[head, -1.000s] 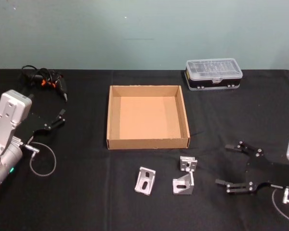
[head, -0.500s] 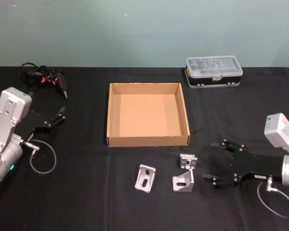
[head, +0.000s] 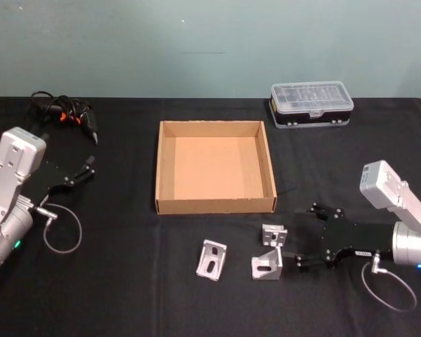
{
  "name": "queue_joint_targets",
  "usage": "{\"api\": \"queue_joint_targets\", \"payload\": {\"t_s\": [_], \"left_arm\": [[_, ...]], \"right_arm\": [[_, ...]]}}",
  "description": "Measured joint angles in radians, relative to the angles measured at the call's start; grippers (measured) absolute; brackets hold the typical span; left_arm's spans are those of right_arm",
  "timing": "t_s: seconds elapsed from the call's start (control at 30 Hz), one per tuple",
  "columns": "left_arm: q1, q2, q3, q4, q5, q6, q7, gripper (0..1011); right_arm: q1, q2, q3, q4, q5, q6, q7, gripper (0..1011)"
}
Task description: Use one hand to pick up the angle iron from the table and place it into the box.
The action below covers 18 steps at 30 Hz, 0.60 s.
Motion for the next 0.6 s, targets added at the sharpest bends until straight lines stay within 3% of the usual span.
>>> {"api": "queue_joint_targets", "payload": {"t_s": [0.6], "left_arm": [[0.000,0.000,0.000,0.000,0.000,0.000,0.000,1011]], "right_arm": [[0.028,-0.025,-0.024,0.022,-0.023,0.016,-0.027,1004]]}}
